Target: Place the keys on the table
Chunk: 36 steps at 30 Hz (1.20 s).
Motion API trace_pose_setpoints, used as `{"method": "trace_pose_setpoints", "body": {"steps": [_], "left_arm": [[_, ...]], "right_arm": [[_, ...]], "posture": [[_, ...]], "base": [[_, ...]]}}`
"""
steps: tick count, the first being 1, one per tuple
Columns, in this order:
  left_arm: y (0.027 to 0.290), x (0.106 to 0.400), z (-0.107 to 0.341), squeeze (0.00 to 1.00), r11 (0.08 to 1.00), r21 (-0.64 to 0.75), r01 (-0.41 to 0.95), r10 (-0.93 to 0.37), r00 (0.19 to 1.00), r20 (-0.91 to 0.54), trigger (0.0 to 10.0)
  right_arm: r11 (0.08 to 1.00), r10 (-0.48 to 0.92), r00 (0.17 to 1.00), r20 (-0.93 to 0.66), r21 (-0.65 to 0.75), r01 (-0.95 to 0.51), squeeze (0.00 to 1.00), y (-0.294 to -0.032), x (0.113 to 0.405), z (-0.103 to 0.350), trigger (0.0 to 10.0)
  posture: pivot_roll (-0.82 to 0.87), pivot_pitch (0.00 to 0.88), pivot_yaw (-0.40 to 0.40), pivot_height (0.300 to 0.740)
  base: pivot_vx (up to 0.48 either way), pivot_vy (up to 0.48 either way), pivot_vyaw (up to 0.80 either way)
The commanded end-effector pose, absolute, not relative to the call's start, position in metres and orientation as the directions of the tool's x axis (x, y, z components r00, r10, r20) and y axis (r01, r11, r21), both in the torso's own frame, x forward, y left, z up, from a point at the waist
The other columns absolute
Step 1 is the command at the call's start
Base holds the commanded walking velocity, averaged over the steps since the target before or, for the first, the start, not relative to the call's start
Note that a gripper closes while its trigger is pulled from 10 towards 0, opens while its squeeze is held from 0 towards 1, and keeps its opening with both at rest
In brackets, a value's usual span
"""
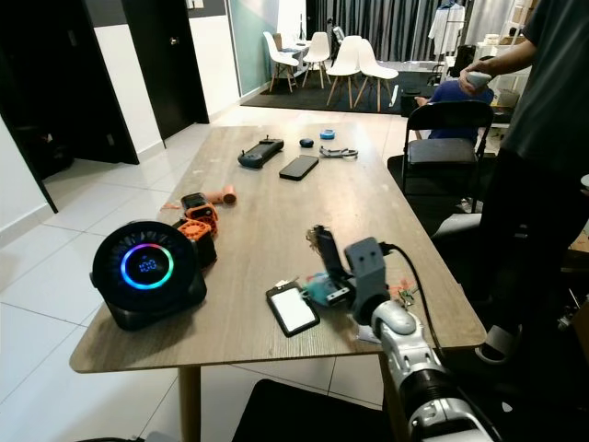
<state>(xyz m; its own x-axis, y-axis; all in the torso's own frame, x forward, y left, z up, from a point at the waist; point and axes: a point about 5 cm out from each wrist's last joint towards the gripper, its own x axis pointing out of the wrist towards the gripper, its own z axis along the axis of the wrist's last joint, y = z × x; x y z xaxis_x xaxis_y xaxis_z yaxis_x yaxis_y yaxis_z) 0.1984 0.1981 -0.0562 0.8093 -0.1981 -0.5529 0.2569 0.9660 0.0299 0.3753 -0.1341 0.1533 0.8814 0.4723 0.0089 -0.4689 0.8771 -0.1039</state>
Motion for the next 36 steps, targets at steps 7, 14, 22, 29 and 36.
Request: {"method": "trace_pose_setpoints", "body": {"steps": [7,14,22,29,36], "left_arm": [[0.201,0.19,-0.062,0.0,0.967,0.02,0.254,-0.194,0.784,-0.589,10.0],[0.2,0.19,-0.062,0.0,0.967,0.016,0.253,-0.195,0.784,-0.589,10.0],[0.199,0.188,-0.063,0.0,0.968,0.009,0.25,-0.196,0.78,-0.594,10.0],[0.198,0.184,-0.066,0.0,0.967,0.006,0.255,-0.2,0.771,-0.605,10.0],[0.194,0.186,-0.066,0.0,0.967,0.003,0.254,-0.201,0.772,-0.603,10.0]], "right_arm": [[0.805,0.593,0.801,0.08,-0.056,-0.591,0.0,-0.116,0.367,0.173,10.0],[0.782,0.622,0.781,0.059,-0.109,-0.614,0.0,-0.11,0.36,0.17,10.0],[0.958,0.272,0.951,0.146,0.056,-0.282,0.0,-0.162,0.365,0.17,10.0],[0.974,0.216,0.976,0.038,0.065,-0.218,0.0,-0.18,0.363,0.156,10.0],[0.89,0.456,0.886,-0.082,0.013,-0.456,0.08,-0.145,0.354,0.141,10.0]], "posture": [[0.02,0.079,0.059,0.74],[0.02,0.083,0.052,0.74],[0.02,0.091,0.056,0.74],[0.02,0.096,0.058,0.74],[0.02,0.094,0.054,0.74]], "base": [[0.0,0.0,0.0],[0.0,0.0,0.0],[0.0,0.0,0.0],[0.0,0.0,0.0],[0.0,0.0,0.0]]}}
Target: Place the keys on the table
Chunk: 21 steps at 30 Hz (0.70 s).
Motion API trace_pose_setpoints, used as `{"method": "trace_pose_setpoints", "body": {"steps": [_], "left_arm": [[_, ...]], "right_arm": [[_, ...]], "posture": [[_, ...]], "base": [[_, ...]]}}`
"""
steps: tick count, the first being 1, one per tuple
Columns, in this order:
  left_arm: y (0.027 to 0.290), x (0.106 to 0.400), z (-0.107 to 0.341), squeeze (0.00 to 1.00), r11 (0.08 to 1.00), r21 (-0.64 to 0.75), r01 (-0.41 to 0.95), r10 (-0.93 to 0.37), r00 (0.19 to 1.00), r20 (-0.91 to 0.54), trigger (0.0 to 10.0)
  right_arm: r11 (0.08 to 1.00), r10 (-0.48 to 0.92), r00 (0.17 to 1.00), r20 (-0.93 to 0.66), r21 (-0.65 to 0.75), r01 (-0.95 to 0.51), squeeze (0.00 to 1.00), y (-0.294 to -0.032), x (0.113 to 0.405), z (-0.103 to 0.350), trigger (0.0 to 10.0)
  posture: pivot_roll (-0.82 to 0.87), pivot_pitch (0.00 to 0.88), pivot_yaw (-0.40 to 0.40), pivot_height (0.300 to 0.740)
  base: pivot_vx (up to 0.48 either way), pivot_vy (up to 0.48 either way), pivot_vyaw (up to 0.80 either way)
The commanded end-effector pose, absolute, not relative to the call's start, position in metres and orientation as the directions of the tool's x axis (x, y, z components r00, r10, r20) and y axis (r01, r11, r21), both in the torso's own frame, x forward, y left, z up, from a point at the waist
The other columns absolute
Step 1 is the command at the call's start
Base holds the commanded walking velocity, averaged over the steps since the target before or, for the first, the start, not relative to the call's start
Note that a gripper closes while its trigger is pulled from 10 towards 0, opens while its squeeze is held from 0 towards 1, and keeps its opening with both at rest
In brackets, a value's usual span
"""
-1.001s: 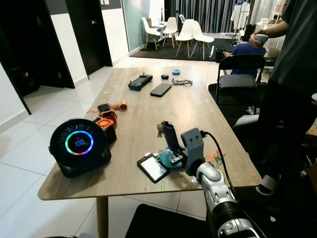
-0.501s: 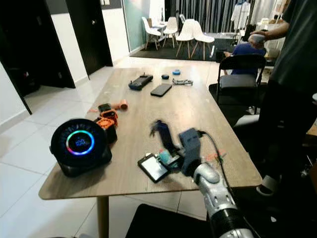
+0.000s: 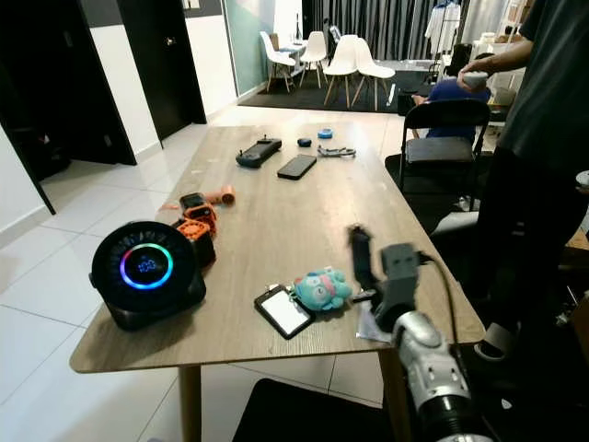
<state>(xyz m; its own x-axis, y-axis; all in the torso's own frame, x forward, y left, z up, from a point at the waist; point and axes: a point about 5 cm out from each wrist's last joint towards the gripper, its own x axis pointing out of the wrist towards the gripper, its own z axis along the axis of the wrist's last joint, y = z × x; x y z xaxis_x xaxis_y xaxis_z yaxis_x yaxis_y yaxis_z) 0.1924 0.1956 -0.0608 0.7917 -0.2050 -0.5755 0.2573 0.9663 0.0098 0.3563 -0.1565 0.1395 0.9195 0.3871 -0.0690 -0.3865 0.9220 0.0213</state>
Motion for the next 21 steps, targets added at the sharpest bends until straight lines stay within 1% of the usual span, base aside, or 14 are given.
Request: {"method": "trace_pose_setpoints", "body": {"steps": [1,3,4,5,8,10,11,13,14,15,16,20,21], "left_arm": [[0.194,0.186,-0.066,0.0,0.967,0.003,0.254,-0.201,0.772,-0.603,10.0],[0.194,0.187,-0.065,0.0,0.968,0.003,0.252,-0.199,0.773,-0.602,10.0],[0.194,0.187,-0.065,0.0,0.968,0.003,0.252,-0.199,0.773,-0.602,10.0],[0.194,0.187,-0.065,0.0,0.968,0.002,0.251,-0.199,0.773,-0.603,10.0],[0.197,0.187,-0.065,0.0,0.97,0.001,0.245,-0.195,0.772,-0.606,10.0],[0.197,0.187,-0.065,0.0,0.97,0.001,0.244,-0.193,0.771,-0.606,10.0],[0.198,0.186,-0.065,0.0,0.97,0.001,0.242,-0.192,0.77,-0.608,10.0],[0.202,0.183,-0.066,0.0,0.971,-0.002,0.239,-0.191,0.77,-0.609,10.0],[0.202,0.183,-0.066,0.0,0.971,-0.002,0.239,-0.191,0.77,-0.609,10.0],[0.203,0.181,-0.066,0.0,0.971,-0.004,0.238,-0.192,0.771,-0.607,10.0],[0.204,0.181,-0.066,0.0,0.971,-0.005,0.238,-0.192,0.772,-0.606,10.0],[0.204,0.18,-0.066,0.0,0.971,-0.006,0.239,-0.194,0.773,-0.604,10.0],[0.204,0.18,-0.066,0.0,0.971,-0.009,0.24,-0.198,0.776,-0.599,10.0]], "right_arm": [[0.89,0.456,0.886,-0.082,0.013,-0.456,0.08,-0.145,0.354,0.141,10.0],[0.838,0.544,0.834,-0.095,0.012,-0.545,0.06,-0.134,0.349,0.141,10.0],[0.838,0.544,0.834,-0.095,0.012,-0.545,0.06,-0.134,0.349,0.141,10.0],[0.806,0.589,0.801,-0.102,0.012,-0.591,0.04,-0.128,0.345,0.143,10.0],[0.736,0.675,0.732,-0.087,0.028,-0.676,0.03,-0.117,0.337,0.149,10.0],[0.722,0.692,0.718,-0.079,0.034,-0.691,0.03,-0.115,0.336,0.151,10.0],[0.701,0.713,0.698,-0.074,0.037,-0.712,0.03,-0.112,0.333,0.154,10.0],[0.634,0.773,0.631,-0.07,0.036,-0.773,0.02,-0.104,0.325,0.156,10.0],[0.634,0.773,0.631,-0.07,0.036,-0.773,0.02,-0.104,0.325,0.156,10.0],[0.602,0.798,0.599,-0.066,0.05,-0.797,0.02,-0.1,0.321,0.156,10.0],[0.59,0.807,0.587,-0.064,0.056,-0.805,0.02,-0.099,0.319,0.156,10.0],[0.569,0.822,0.565,-0.072,0.065,-0.82,0.02,-0.096,0.316,0.154,10.0],[0.569,0.822,0.559,-0.112,0.094,-0.817,0.0,-0.094,0.312,0.144,10.0]], "posture": [[0.02,0.094,0.054,0.74],[0.02,0.094,0.054,0.74],[0.02,0.094,0.054,0.74],[0.02,0.096,0.053,0.74],[0.02,0.097,0.051,0.74],[0.02,0.097,0.051,0.74],[0.02,0.098,0.05,0.74],[0.02,0.098,0.049,0.74],[0.02,0.098,0.049,0.74],[0.02,0.097,0.049,0.74],[0.02,0.097,0.048,0.74],[0.02,0.096,0.048,0.74],[0.02,0.096,0.046,0.74]], "base": [[0.0,0.0,0.0],[0.0,0.0,0.0],[0.0,0.0,0.0],[0.0,0.0,0.0],[0.0,0.0,0.0],[0.0,0.0,0.0],[0.0,0.0,0.0],[0.0,0.0,0.0],[0.0,0.0,0.0],[0.0,0.0,0.0],[0.0,0.0,0.0],[0.0,0.0,0.0],[0.0,0.0,0.0]]}}
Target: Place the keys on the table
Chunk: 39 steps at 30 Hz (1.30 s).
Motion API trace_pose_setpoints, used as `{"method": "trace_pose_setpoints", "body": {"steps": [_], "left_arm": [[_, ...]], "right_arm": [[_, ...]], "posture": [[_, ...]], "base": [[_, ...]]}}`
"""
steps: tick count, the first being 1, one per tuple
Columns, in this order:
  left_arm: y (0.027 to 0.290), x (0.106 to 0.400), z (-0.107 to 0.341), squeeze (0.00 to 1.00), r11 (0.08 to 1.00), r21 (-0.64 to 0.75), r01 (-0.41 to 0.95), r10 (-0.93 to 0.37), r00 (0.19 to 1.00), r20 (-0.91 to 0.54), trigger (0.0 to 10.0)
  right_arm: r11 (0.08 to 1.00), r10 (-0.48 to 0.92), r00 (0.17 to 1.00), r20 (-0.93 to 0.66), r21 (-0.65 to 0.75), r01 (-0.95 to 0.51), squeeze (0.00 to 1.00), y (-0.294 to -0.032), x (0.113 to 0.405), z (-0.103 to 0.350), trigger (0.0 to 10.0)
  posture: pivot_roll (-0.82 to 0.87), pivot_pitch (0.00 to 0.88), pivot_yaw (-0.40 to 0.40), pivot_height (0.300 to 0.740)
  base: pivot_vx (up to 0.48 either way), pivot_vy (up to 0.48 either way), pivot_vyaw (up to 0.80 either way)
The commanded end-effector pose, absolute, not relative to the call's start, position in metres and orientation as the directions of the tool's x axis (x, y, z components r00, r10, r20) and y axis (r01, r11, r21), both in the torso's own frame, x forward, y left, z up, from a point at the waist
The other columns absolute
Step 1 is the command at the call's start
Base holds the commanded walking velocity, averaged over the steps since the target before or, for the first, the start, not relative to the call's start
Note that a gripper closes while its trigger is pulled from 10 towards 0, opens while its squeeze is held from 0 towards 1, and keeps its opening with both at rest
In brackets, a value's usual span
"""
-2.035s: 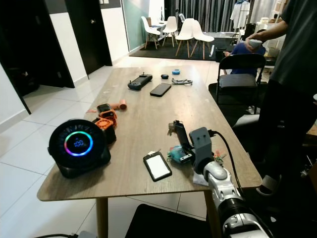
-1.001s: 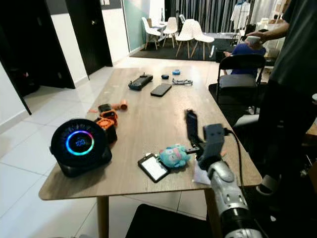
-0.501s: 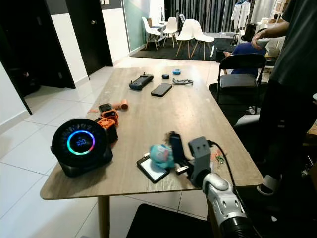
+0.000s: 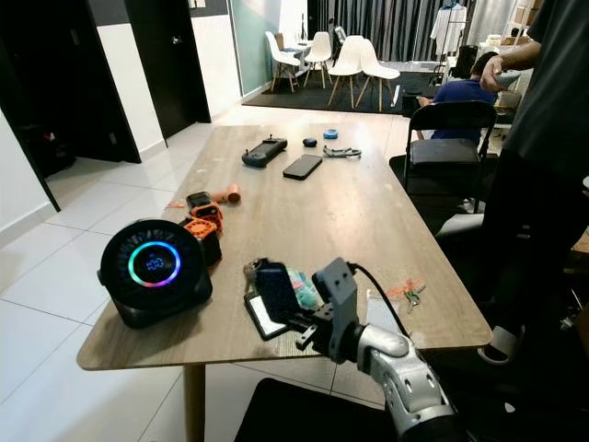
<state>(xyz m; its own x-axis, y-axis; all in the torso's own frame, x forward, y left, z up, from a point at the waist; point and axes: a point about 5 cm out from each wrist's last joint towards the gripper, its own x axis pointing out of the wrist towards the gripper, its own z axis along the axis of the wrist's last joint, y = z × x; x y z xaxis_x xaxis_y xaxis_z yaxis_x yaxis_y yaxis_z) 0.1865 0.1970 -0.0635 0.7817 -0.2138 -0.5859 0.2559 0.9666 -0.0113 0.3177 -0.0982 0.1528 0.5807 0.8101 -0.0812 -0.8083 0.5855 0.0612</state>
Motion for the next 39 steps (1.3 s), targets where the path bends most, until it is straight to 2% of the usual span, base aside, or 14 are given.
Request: {"method": "trace_pose_setpoints", "body": {"steps": [1,8,10,11,15,22,25,28,30,33,39], "left_arm": [[0.204,0.18,-0.065,0.0,0.971,-0.01,0.24,-0.199,0.777,-0.597,10.0],[0.203,0.183,-0.064,0.0,0.97,-0.015,0.244,-0.205,0.78,-0.591,10.0],[0.202,0.184,-0.064,0.0,0.969,-0.017,0.246,-0.208,0.78,-0.59,10.0],[0.202,0.184,-0.064,0.0,0.969,-0.017,0.246,-0.208,0.78,-0.59,10.0],[0.197,0.185,-0.064,0.0,0.967,-0.019,0.253,-0.215,0.778,-0.591,10.0],[0.195,0.184,-0.065,0.0,0.966,-0.02,0.256,-0.219,0.778,-0.588,10.0],[0.195,0.184,-0.065,0.0,0.966,-0.02,0.257,-0.219,0.778,-0.588,10.0],[0.196,0.184,-0.065,0.0,0.966,-0.018,0.258,-0.219,0.777,-0.59,10.0],[0.196,0.185,-0.065,0.0,0.966,-0.017,0.258,-0.217,0.776,-0.592,10.0],[0.197,0.187,-0.064,0.0,0.967,-0.017,0.256,-0.215,0.776,-0.593,10.0],[0.198,0.187,-0.063,0.0,0.967,-0.016,0.252,-0.213,0.779,-0.589,10.0]], "right_arm": [[0.575,0.817,0.563,-0.126,0.107,-0.811,0.0,-0.093,0.311,0.14,10.0],[0.648,0.762,0.631,-0.146,0.142,-0.749,0.01,-0.1,0.313,0.131,10.0],[0.714,0.701,0.702,-0.131,0.143,-0.686,0.01,-0.107,0.32,0.132,10.0],[0.714,0.701,0.702,-0.131,0.143,-0.686,0.01,-0.107,0.32,0.132,10.0],[0.84,0.529,0.847,-0.063,0.182,-0.511,0.01,-0.135,0.338,0.14,10.0],[0.906,0.356,0.934,0.033,0.232,-0.354,0.01,-0.16,0.346,0.151,10.0],[0.906,0.333,0.941,0.068,0.255,-0.339,0.0,-0.165,0.347,0.155,10.0],[0.883,0.37,0.926,0.08,0.28,-0.377,0.01,-0.161,0.345,0.156,10.0],[0.845,0.454,0.888,0.07,0.284,-0.454,0.01,-0.151,0.339,0.153,10.0],[0.825,0.522,0.853,0.005,0.252,-0.506,0.01,-0.141,0.332,0.142,10.0],[0.819,0.561,0.824,-0.075,0.193,-0.54,0.01,-0.135,0.324,0.133,10.0]], "posture": [[0.02,0.095,0.045,0.74],[0.02,0.099,0.045,0.74],[0.02,0.099,0.045,0.74],[0.02,0.099,0.045,0.74],[0.02,0.098,0.047,0.74],[0.02,0.093,0.047,0.74],[0.02,0.092,0.047,0.74],[0.02,0.089,0.047,0.74],[0.02,0.089,0.046,0.74],[0.02,0.088,0.044,0.74],[0.02,0.089,0.042,0.74]], "base": [[0.0,0.0,0.0],[0.0,0.0,0.0],[0.0,0.0,0.0],[0.0,0.0,0.0],[0.0,0.0,0.0],[0.0,0.0,0.0],[0.0,0.0,0.0],[0.0,0.0,0.0],[0.0,0.0,0.0],[0.0,0.0,0.0],[0.0,0.0,0.0]]}}
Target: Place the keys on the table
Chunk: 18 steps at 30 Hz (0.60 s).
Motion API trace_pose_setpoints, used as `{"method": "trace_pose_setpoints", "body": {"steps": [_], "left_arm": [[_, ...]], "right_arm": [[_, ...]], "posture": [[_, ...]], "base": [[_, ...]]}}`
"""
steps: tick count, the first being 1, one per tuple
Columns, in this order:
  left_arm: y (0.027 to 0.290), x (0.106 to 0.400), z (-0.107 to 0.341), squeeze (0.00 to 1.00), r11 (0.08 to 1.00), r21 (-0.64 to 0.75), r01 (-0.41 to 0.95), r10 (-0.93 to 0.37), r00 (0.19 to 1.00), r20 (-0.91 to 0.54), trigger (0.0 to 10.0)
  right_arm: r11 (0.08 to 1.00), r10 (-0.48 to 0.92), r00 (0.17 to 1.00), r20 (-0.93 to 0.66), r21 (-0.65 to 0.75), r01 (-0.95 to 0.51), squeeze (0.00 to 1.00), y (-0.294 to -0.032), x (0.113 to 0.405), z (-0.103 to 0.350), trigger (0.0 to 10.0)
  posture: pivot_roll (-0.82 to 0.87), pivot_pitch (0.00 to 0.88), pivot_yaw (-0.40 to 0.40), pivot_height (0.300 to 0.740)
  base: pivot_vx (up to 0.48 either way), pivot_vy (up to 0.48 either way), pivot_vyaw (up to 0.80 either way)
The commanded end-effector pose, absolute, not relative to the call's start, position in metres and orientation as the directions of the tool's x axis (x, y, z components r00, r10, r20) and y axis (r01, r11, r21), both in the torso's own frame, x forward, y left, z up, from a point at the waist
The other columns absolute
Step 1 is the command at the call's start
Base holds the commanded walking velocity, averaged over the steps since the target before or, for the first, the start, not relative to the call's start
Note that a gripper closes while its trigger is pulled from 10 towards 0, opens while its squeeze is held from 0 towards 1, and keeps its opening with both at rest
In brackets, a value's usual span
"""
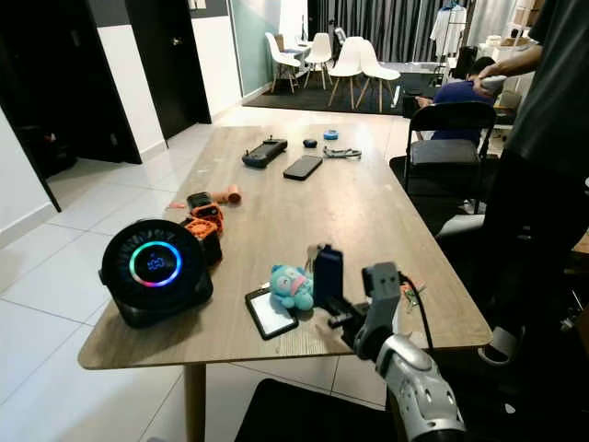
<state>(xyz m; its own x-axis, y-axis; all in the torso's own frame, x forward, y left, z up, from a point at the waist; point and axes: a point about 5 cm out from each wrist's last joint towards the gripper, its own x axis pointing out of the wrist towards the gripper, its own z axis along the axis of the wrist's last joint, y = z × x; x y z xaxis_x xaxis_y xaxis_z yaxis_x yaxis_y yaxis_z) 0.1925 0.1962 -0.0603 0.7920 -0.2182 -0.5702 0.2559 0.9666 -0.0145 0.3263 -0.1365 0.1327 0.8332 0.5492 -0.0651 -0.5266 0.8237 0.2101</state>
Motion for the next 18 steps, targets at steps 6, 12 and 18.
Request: {"method": "trace_pose_setpoints", "body": {"steps": [6,12,18], "left_arm": [[0.201,0.185,-0.063,0.0,0.966,-0.018,0.256,-0.218,0.782,-0.584,10.0],[0.2,0.185,-0.063,0.0,0.966,-0.019,0.258,-0.222,0.786,-0.577,10.0],[0.198,0.185,-0.062,0.0,0.966,-0.021,0.259,-0.225,0.791,-0.57,10.0]], "right_arm": [[0.817,0.571,0.816,-0.086,0.155,-0.556,0.02,-0.139,0.319,0.135,10.0],[0.815,0.574,0.814,-0.086,0.157,-0.558,0.2,-0.142,0.318,0.137,10.0],[0.822,0.562,0.825,-0.056,0.144,-0.551,0.88,-0.144,0.318,0.146,10.0]], "posture": [[0.02,0.093,0.047,0.74],[0.02,0.095,0.045,0.74],[0.02,0.096,0.043,0.74]], "base": [[0.0,0.0,0.0],[0.0,0.0,0.0],[0.0,0.0,0.0]]}}
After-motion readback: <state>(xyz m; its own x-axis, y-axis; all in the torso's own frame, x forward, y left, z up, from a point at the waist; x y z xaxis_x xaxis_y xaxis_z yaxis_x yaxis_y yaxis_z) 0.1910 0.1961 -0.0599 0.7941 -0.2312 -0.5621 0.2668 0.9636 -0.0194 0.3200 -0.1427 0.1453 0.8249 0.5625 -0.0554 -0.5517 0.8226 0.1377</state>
